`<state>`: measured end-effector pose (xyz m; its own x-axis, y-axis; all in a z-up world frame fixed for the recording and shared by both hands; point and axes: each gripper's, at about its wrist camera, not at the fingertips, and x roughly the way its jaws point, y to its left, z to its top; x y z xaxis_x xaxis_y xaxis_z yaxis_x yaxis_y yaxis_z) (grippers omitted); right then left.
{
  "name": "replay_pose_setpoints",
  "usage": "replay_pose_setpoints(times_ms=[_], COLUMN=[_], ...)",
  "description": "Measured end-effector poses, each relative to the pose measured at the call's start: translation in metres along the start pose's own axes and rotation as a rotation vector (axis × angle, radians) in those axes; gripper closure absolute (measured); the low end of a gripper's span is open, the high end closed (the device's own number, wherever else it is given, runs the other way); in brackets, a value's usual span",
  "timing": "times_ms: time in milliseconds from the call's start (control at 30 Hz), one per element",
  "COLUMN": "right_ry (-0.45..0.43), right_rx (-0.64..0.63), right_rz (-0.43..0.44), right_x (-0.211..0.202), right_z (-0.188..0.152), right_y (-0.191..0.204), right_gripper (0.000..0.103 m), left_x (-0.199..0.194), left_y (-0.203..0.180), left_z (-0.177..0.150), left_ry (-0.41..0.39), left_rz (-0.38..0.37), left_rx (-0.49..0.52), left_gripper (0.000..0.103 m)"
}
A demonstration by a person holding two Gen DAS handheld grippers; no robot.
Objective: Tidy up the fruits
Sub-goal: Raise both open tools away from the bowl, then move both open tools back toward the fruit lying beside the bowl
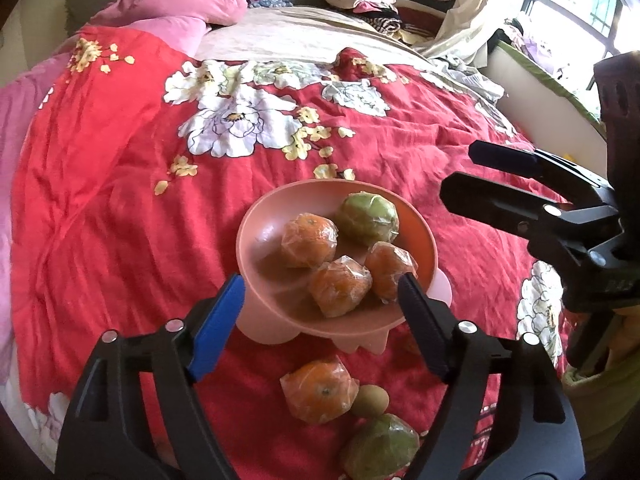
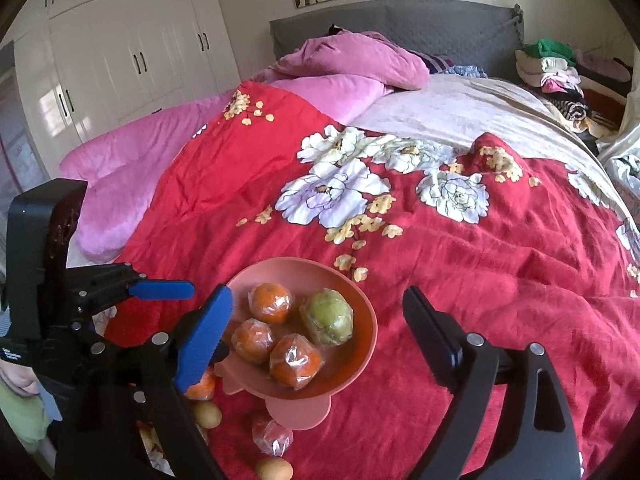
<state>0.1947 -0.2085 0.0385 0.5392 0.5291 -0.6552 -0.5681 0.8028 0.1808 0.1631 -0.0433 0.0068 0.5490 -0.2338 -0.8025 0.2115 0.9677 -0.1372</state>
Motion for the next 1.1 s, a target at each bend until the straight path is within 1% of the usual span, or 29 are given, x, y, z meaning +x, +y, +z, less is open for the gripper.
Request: replay_pose_setpoints(times_ms=[133, 200, 333, 467, 567, 733, 867, 1100], right_ry=[-0.014, -0.024, -0.045, -0.058, -0.069, -0.08, -0.091, -0.107], right_rx=[-0.002, -0.006, -0.011, -0.012, -0.013, -0.013, -0.019, -0.03], right_rz=[0.0, 0.0, 0.004, 0.0, 0.003, -0.002, -0.02, -0.054], right_x=[-0.006, -0.009, -0.018, -0.025, -0.031, -0.039, -0.048, -0.062], right_z=[0.001, 0.001, 0.003, 0.003, 0.001, -0.002, -0.006, -0.014], right_y=[0.003, 0.005, 0.009, 0.013, 0.015, 0.017, 0.02, 0.025], right_gripper=[0.013, 0.01, 0.009, 0.008, 0.008, 0.006, 0.006, 0.005], left_x=[-0.004, -0.007, -0.013, -0.021, -0.028, -0.038, -0.047, -0.061], left_y=[0.0, 0.0, 0.001, 0.003, 0.006, 0.009, 0.012, 0.016], left_z=[0.0, 0.0, -0.001, -0.001, -0.001, -0.004, -0.01, -0.021], left_ry=[-0.007, -0.012, -0.024, -0.039, -0.055, -0.073, -0.089, -0.113], left_rz=[0.003, 0.011, 0.019, 0.039, 0.046, 0.06, 0.086, 0.089], left_rx=[-0.005, -0.009, -0.015, -0.024, -0.036, -0.048, -0.05, -0.064], left_gripper=[0.028, 0.025, 0.022, 0.015, 0.011, 0.01, 0.01, 0.01])
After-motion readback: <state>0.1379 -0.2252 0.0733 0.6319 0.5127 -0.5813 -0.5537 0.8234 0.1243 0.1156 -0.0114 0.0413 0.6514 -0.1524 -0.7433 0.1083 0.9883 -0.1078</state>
